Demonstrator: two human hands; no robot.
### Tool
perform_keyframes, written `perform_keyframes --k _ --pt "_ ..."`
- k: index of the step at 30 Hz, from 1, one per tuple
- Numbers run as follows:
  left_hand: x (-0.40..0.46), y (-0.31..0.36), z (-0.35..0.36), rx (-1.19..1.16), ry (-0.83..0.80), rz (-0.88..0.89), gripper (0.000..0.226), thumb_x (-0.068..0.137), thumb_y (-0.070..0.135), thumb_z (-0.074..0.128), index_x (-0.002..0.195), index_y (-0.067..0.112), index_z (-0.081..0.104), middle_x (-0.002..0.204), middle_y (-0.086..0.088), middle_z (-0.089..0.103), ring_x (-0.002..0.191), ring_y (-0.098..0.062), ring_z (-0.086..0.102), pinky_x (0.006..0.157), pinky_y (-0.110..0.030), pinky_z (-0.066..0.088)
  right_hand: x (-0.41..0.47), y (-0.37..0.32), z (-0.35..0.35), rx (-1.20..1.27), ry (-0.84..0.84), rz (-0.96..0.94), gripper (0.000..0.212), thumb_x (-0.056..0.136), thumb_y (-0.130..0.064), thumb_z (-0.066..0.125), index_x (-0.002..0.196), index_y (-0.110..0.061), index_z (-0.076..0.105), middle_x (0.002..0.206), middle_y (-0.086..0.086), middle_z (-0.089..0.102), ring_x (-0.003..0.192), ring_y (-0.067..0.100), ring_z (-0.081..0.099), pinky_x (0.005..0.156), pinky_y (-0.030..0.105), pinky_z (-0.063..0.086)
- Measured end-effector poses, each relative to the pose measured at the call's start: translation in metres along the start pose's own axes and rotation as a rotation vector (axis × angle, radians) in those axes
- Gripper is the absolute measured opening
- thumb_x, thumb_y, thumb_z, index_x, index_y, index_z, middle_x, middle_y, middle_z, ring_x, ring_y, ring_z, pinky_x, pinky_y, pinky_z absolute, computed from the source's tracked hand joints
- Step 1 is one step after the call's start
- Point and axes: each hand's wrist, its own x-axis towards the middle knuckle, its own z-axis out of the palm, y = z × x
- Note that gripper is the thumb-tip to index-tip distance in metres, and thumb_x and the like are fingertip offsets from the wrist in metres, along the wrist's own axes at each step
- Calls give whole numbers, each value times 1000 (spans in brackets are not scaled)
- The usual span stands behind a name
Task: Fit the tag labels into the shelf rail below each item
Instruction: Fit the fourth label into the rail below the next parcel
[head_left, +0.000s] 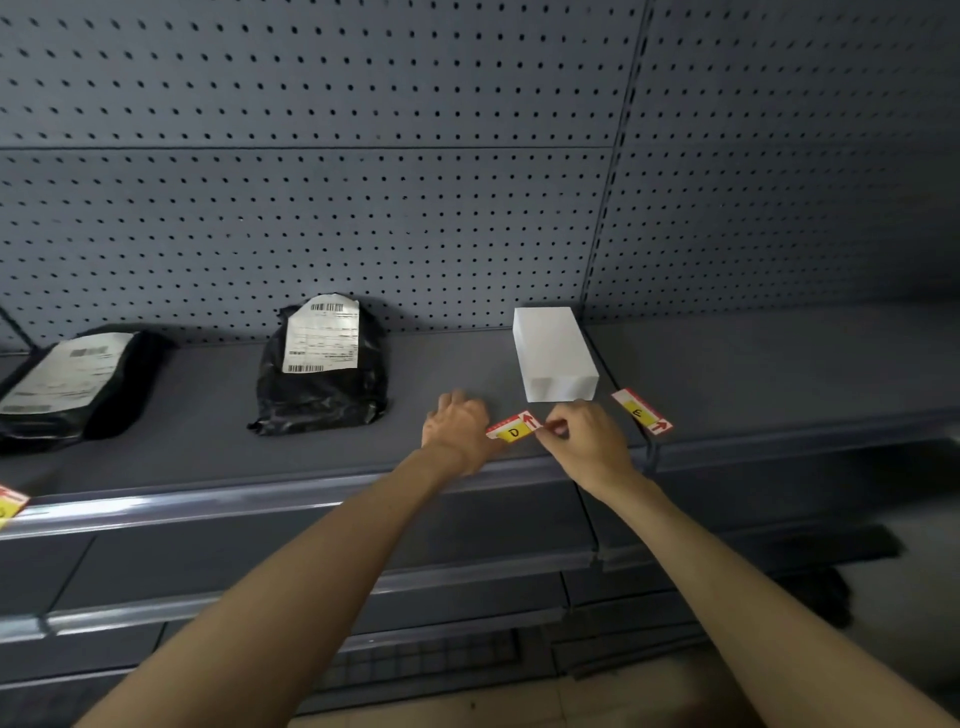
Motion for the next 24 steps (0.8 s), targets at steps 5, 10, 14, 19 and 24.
perform_keyframes --k 5,10,14,19,24 --pt "5 -5 -2 -251 -76 -96 28 75 30 78 95 18 63 110 -7 65 103 -26 59 96 -43 48 2 -3 4 8 -16 -27 13 83 -24 71 83 -11 70 82 4 68 71 16 65 60 25 50" --pt "-6 -25 -18 -490 -17 -56 13 79 12 72 78 22 64 88 -8 71 73 -20 65 67 -33 55 7 -18 9 44 -60 -43 23 86 -28 68 102 -13 61 102 6 60 81 16 58 63 23 43" --pt "-24 -54 -42 -545 13 8 8 80 12 73 84 18 71 73 -2 65 57 -11 54 51 -21 43 12 -55 13 180 -131 -34 43 89 -28 65 127 -15 49 121 1 53 88 15 56 75 31 49" --pt "-57 -104 -69 -571 56 6 10 78 8 74 81 17 71 77 -7 66 69 -15 57 65 -31 46 9 -120 28 366 -207 -112 6 90 -13 63 92 -15 68 77 -10 62 71 8 57 66 29 46" --pt "-91 -162 -83 -565 157 -57 13 78 16 75 73 25 67 68 9 63 60 -3 55 56 -12 42 -6 -171 51 415 -201 -160 8 90 -9 62 89 -9 70 65 -13 56 55 1 53 55 11 41"
